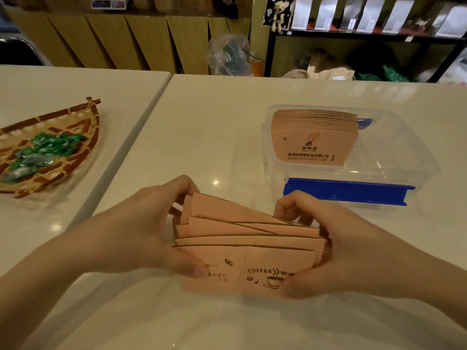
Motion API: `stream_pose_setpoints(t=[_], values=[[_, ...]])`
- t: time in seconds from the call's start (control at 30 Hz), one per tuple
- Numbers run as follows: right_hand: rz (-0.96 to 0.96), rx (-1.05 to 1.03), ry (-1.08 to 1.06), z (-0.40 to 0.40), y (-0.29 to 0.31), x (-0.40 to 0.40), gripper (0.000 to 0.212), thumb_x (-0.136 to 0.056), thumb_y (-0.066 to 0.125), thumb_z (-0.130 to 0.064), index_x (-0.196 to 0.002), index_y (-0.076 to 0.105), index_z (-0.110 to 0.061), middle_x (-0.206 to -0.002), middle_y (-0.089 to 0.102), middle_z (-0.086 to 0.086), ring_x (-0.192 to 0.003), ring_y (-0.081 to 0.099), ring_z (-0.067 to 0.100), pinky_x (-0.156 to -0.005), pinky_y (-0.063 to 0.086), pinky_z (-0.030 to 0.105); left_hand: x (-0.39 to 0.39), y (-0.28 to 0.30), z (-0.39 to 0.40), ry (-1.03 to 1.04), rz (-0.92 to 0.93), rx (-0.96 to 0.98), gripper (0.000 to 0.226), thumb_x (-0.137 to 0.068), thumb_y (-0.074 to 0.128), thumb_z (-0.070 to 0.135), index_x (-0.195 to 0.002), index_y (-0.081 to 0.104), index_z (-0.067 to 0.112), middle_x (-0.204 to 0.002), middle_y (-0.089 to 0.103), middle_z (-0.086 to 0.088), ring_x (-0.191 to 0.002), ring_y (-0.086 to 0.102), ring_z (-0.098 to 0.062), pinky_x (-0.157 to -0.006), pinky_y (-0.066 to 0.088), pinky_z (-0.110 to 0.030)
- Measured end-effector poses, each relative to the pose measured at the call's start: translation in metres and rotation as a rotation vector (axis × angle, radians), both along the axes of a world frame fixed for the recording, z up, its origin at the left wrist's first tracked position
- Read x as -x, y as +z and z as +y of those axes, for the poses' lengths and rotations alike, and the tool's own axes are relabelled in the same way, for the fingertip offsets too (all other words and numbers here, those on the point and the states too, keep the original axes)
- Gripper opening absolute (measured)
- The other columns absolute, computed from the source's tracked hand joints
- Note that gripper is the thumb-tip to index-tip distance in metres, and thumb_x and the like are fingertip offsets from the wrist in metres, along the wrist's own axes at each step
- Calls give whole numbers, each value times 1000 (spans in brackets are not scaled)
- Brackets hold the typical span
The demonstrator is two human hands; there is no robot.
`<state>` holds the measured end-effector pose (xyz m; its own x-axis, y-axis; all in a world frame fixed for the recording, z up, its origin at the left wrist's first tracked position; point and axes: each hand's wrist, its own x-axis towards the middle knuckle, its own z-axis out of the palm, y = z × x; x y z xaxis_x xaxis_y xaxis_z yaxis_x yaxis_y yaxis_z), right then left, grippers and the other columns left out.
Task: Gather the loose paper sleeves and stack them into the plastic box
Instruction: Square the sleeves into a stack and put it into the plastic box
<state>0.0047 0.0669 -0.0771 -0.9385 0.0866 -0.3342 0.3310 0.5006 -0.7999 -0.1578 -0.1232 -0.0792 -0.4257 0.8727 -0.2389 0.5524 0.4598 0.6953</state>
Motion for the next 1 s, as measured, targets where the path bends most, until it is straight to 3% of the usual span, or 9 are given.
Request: stream_pose_setpoints(t=[0.17, 0.37, 0.57, 0.7, 0.83, 1.0], values=[[38, 52, -7, -9, -4, -8, 61, -49, 85, -31, -88, 42, -49, -95, 63, -26, -87, 64, -2, -71, 57, 22, -15, -4, -10, 19, 0, -196, 60, -37, 79, 44, -88, 46, 44, -99, 60, 21, -94, 57, -6, -73, 45, -9], [252, -297, -8, -10, -6, -23, 67, -42, 69, -59, -102, 39, -51, -109, 50, -29, -99, 51, 1, -75, 48, 17, -25, -7, -10, 11, 49, -341, 73, -41, 79, 41, -105, 44, 47, -97, 55, 12, -88, 58, -15, -73, 48, -18], [352, -425, -114, 7, -11, -38, 60, -45, 68, -58, -100, 45, -50, -98, 53, -21, -100, 48, 3, -80, 43, 18, -33, -11, 13, -13, 104, -398, 74, -47, 74, 41, -114, 42, 41, -95, 53, 9, -88, 56, -15, -76, 46, -14], [302, -396, -139, 8, -19, -42, 57, -49, 79, -45, -94, 45, -52, -101, 50, -22, -100, 46, -1, -79, 41, 13, -35, -20, 20, -11, 40, -379, 70, -43, 73, 43, -108, 47, 39, -95, 54, 11, -88, 57, -7, -75, 41, -6], [297, -343, -169, 10, -24, -45, 61, -48, 83, -42, -94, 45, -53, -100, 51, -27, -104, 45, -3, -80, 38, 5, -35, -27, 16, 8, -14, -360, 69, -41, 76, 43, -104, 49, 44, -102, 58, 19, -97, 59, -4, -81, 43, -9], [281, -181, -202, 9, -25, -47, 70, -44, 85, -40, -102, 48, -48, -109, 51, -34, -103, 46, -13, -78, 34, -3, -37, -31, 11, 35, -96, -382, 72, -41, 78, 40, -106, 48, 44, -107, 58, 23, -97, 59, 0, -73, 44, -4]])
